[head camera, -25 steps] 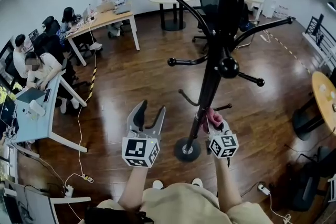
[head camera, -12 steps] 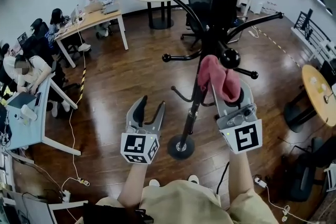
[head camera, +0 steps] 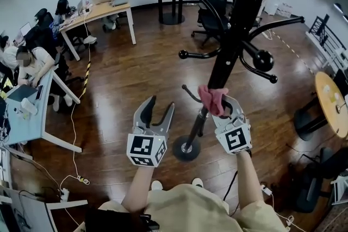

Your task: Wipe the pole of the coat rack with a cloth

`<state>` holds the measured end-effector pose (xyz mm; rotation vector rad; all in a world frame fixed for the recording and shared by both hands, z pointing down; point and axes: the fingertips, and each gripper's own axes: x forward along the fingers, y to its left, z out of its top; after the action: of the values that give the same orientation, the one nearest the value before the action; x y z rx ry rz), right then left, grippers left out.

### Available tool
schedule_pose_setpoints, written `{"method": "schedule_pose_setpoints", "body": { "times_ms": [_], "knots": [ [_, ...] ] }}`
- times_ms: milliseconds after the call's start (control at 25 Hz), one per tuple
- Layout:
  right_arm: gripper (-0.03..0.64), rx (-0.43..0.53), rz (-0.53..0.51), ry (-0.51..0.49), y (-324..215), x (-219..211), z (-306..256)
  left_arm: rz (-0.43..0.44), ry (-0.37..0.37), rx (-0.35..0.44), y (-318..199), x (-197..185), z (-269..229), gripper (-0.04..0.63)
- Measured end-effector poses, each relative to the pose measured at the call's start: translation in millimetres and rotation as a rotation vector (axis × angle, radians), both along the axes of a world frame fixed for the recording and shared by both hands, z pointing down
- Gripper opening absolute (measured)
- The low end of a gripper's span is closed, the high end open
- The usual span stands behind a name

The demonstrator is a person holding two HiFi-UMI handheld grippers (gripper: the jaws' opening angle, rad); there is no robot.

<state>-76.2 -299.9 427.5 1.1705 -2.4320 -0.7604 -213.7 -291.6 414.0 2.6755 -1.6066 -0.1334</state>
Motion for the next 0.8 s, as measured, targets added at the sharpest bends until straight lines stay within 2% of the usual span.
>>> {"method": "schedule_pose_setpoints", "body": {
  "times_ms": [120,200,240,360,400,480,680,800],
  "knots": [
    [0.049,-0.143,-0.041,0.044,-3,1,81,-0.012,0.004,-0.006,0,-6,1,0.218],
    [0.049,-0.252,-0.056,0.018,-4,4,121,-0.017,0.007,-0.015,-1,-8,4,0.218],
    [0.049,-0.327,-0.068,-0.049,-4,7,133,-0.019,0.008,-0.019,-1,-9,5,0.218],
    [0.049,-0.639,-0.129,-0.364,-4,17,144,-0.019,0.009,-0.023,-2,-10,6,0.218],
    [0.049,-0.741,-0.157,-0.430,-1,19,145,-0.018,0.009,-0.023,-3,-10,6,0.218],
    [0.046,-0.870,-0.222,-0.467,7,19,144,-0.014,0.011,-0.026,-3,-10,7,0.218],
    [0.044,-0.925,-0.440,-0.405,48,5,130,-0.004,0.008,-0.038,-2,-9,10,0.218],
    [0.044,-0.941,-0.532,-0.362,73,-4,117,-0.003,0.006,-0.038,-4,-9,9,0.218]
  ]
}}
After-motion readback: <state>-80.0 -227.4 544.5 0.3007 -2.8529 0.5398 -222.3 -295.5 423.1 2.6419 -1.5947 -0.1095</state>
